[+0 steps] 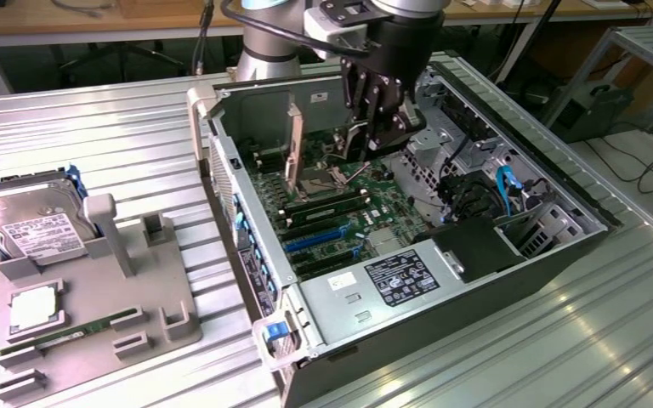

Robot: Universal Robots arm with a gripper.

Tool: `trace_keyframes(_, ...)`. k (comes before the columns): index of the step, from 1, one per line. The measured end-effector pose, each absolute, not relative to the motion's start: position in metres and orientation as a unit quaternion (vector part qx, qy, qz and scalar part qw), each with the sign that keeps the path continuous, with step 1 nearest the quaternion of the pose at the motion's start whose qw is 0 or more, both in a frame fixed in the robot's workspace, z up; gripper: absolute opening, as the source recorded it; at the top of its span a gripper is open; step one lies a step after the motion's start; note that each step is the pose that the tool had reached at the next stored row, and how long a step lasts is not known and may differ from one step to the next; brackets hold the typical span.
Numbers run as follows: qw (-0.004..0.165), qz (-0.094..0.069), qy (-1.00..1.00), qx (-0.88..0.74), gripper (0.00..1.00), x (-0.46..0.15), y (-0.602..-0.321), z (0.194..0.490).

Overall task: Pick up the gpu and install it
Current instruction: 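Insert the gpu into the slot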

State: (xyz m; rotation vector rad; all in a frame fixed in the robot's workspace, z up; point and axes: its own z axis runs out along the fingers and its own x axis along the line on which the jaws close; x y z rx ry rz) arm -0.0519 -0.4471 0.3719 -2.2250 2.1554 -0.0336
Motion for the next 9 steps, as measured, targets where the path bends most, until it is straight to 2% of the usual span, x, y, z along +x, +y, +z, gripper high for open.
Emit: trace_keyframes(9,0.022,-0.011,0.696,-0.718,0.28,-0.0519,-0.4470,0.3634)
